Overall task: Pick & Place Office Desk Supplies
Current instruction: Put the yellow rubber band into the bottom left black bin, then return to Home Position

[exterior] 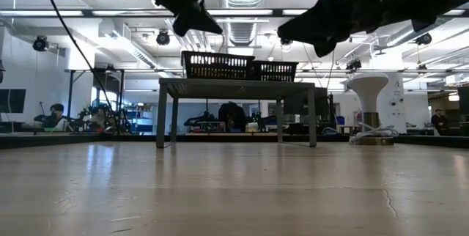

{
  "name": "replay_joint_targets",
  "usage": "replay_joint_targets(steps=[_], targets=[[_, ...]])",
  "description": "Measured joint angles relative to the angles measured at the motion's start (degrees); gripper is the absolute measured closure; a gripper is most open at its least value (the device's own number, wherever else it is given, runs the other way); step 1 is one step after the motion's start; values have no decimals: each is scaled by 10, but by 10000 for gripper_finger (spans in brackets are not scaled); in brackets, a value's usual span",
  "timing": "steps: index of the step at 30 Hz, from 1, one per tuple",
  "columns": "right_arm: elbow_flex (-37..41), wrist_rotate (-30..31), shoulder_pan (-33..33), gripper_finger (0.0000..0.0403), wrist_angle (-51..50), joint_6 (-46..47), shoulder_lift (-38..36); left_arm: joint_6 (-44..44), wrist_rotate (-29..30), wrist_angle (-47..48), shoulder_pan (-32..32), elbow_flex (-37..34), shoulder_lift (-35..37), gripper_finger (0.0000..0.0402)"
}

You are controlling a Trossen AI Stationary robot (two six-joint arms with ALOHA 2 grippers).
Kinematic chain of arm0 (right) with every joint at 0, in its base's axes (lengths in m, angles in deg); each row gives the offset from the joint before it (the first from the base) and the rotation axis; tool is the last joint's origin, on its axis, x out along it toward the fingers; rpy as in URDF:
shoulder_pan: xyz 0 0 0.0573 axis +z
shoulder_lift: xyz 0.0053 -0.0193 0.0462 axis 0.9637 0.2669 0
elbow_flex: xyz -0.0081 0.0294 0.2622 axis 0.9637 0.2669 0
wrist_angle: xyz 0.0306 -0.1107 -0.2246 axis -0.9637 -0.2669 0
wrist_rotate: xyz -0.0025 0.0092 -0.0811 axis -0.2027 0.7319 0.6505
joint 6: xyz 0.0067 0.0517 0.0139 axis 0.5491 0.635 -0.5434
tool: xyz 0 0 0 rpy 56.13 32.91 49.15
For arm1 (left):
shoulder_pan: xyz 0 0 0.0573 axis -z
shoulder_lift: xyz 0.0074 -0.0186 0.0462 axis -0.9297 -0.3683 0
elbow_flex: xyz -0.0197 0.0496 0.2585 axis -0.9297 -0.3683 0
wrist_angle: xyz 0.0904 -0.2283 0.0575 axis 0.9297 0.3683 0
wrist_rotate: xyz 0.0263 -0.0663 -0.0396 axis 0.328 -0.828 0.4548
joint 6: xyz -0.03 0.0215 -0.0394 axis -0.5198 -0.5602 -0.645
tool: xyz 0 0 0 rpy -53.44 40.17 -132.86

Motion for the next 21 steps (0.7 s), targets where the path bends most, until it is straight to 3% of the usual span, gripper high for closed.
replay_joint_targets(steps=[4, 13, 21], targets=[[-10, 0, 0, 355, 0, -9, 12, -74, -11, -4, -21, 4, 0, 364], [-22, 0, 0, 355, -1, -18, 23, -201, -80, 39, -41, 40, 5, 247], [-21, 0, -1, 355, -5, -24, 15, -275, -85, 176, -6, 112, 25, 216]])
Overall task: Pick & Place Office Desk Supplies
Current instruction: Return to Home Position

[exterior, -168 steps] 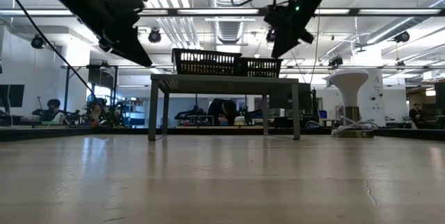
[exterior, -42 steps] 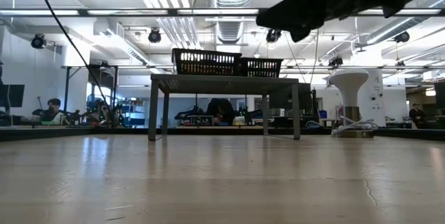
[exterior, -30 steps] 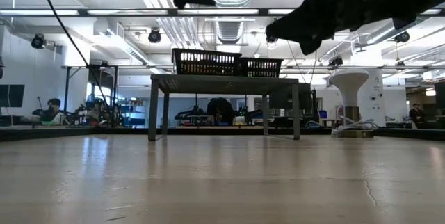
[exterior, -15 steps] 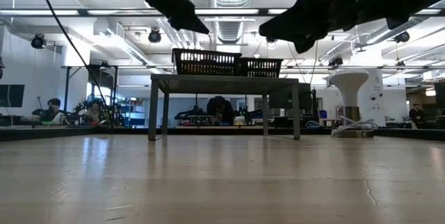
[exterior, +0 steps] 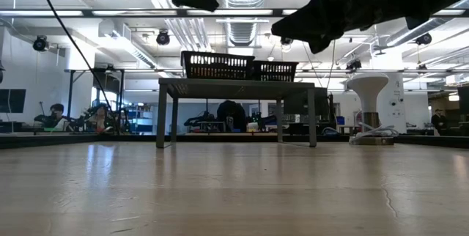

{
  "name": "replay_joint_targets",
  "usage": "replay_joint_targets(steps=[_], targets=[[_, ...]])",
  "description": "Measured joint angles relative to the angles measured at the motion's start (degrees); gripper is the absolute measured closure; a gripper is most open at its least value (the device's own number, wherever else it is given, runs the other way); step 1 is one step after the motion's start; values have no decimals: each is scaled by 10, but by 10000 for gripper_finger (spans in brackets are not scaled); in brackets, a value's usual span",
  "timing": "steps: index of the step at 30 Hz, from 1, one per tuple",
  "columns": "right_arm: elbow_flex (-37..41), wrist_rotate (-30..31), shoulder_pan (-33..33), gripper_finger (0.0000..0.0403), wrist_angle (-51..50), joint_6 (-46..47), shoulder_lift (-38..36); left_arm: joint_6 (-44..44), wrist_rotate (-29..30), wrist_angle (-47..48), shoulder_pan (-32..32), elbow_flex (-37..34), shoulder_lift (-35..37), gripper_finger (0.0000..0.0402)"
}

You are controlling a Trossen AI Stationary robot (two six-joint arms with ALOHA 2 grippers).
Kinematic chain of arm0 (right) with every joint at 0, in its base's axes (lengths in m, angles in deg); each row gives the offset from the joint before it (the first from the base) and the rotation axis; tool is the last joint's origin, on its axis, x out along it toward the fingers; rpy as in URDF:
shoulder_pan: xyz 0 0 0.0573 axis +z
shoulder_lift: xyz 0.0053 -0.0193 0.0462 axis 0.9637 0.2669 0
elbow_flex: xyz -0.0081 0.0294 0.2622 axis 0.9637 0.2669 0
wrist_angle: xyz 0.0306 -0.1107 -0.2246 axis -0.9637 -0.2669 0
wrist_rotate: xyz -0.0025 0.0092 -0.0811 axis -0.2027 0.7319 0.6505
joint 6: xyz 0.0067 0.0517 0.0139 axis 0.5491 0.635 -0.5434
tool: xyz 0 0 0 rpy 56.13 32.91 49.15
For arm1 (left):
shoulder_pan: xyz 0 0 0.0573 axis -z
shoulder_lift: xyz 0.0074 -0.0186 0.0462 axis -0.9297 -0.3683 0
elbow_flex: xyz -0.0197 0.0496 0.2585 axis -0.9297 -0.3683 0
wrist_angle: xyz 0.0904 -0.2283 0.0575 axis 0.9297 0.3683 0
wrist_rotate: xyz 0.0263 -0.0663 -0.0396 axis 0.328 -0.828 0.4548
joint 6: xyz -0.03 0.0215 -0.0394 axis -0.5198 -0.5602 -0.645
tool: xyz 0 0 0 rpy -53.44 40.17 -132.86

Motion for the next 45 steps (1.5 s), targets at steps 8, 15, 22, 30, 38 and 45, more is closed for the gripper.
replay_joint_targets(steps=[8, 15, 22, 30, 38, 45], targets=[[0, -13, -12, 355, -64, 2, -48, -91, -2, 65, 18, -20, 38, 226], [17, -271, -97, 355, -220, -46, -190, -112, -6, 38, 46, -104, 46, 245], [75, -215, -139, 355, -293, 39, -365, -154, -6, -60, 79, -193, 47, 257], [184, -185, -116, 355, -295, 138, -532, -167, -6, -132, 93, -251, 47, 261], [294, -147, -69, 361, -219, 194, -641, -167, -6, -138, 93, -256, 47, 262], [297, -106, -23, 394, -229, 92, -689, -167, -6, -139, 93, -256, 47, 262]])
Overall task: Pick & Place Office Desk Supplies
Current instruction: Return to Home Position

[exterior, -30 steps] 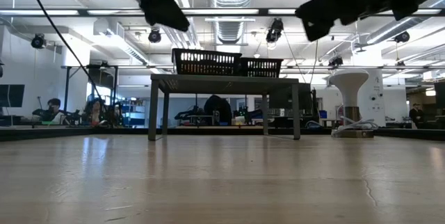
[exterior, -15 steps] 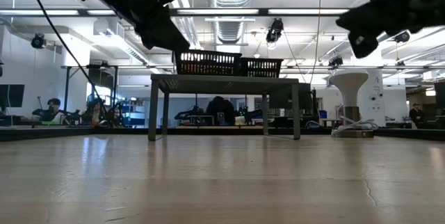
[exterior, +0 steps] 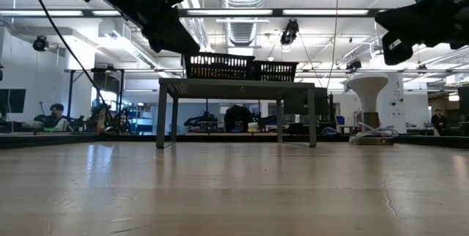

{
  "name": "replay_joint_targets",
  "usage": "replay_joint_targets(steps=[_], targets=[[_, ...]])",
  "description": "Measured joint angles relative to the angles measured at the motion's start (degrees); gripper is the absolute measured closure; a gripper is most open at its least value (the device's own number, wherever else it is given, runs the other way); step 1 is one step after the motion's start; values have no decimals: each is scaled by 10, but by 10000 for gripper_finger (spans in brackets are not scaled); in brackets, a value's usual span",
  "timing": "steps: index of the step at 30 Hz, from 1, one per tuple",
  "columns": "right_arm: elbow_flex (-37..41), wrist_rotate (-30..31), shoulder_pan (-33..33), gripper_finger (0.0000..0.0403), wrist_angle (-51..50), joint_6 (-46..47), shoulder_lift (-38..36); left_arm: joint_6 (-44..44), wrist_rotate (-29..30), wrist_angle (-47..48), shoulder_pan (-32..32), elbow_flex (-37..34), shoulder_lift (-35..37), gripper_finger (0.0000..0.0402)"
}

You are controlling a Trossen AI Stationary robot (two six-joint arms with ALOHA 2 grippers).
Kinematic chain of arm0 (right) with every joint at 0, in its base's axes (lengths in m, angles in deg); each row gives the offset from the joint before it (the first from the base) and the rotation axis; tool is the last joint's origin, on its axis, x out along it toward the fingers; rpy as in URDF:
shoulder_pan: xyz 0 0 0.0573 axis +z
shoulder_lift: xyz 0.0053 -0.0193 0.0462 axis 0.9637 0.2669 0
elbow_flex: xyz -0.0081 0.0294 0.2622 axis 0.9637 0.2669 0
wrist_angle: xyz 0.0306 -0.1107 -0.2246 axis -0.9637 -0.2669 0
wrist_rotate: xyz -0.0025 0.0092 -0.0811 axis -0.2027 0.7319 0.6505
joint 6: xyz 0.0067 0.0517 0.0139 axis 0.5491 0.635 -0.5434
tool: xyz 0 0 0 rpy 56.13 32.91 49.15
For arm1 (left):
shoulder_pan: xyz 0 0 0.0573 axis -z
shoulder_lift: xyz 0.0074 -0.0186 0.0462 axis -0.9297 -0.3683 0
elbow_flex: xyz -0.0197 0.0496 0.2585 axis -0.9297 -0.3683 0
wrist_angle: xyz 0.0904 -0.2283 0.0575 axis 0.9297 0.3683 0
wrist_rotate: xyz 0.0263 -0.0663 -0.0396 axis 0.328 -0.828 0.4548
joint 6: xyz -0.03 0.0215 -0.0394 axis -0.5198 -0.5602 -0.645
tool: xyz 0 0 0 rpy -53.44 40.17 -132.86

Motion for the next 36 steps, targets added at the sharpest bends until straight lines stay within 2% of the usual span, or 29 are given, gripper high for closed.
replay_joint_targets(steps=[5, 8, 27, 30, 32, 34, 36], targets=[[0, 1, 7, 394, -19, -14, -7, 2, 0, 0, 0, 0, 0, 262], [0, 1, 7, 394, -31, 9, -4, 2, 0, -2, 0, 0, 0, 262], [0, 1, 7, 394, -34, 4, 7, 2, 0, -4, 0, 0, 0, 262], [0, 1, 7, 394, -34, 4, 7, 1, 0, -3, 0, -20, 33, 262], [0, 0, 7, 394, -34, 4, 6, -47, -2, -24, 1, -48, 73, 262], [0, 0, 7, 394, -35, 4, 8, -109, 0, -98, 2, -105, 122, 261], [0, 0, 7, 394, -39, 4, 10, -128, 2, -210, 2, -175, 181, 261]])
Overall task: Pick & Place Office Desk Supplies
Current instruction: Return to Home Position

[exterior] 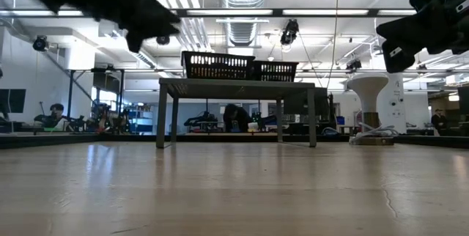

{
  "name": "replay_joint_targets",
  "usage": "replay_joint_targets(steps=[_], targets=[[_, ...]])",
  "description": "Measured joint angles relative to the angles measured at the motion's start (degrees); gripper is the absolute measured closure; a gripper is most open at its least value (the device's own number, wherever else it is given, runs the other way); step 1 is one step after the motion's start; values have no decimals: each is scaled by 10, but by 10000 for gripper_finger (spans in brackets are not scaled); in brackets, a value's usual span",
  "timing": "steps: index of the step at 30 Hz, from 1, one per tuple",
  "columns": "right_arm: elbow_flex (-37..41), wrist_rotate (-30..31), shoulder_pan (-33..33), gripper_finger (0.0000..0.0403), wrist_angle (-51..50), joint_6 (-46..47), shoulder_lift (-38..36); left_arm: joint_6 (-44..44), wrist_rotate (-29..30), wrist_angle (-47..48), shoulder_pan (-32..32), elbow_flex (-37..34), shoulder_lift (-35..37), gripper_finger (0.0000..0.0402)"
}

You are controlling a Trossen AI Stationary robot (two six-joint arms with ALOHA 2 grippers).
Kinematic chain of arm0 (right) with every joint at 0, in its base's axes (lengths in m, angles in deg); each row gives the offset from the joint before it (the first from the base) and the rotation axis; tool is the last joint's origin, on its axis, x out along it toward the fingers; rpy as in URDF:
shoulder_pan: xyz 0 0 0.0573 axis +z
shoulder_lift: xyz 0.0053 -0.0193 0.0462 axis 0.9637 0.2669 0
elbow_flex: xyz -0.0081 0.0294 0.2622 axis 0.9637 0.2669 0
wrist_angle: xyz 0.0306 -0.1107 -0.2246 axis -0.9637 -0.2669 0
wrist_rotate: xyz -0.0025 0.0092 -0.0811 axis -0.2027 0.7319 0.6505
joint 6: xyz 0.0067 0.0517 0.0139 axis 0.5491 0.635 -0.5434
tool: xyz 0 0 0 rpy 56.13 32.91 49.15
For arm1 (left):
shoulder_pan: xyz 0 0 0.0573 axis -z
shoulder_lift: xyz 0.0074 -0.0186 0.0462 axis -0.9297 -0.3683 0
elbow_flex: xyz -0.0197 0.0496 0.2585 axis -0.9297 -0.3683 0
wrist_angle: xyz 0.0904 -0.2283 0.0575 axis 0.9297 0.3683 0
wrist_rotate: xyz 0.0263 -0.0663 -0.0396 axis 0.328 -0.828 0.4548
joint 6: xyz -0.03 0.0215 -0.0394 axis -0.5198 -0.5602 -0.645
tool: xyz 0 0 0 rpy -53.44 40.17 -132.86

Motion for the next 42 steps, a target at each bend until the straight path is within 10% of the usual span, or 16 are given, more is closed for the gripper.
replay_joint_targets(steps=[4, 8, 24, 42], targets=[[0, 1, 0, 394, -5, 0, 5, 49, -54, -230, 5, -141, 120, 261], [0, 1, 0, 394, -8, 0, 8, 110, -142, -270, 28, -216, 237, 261], [0, 1, 0, 394, -8, 0, 6, 272, -136, 112, 110, -270, 530, 261], [0, 1, 0, 394, -8, 0, 7, 225, -113, 111, 109, -270, 529, 261]])
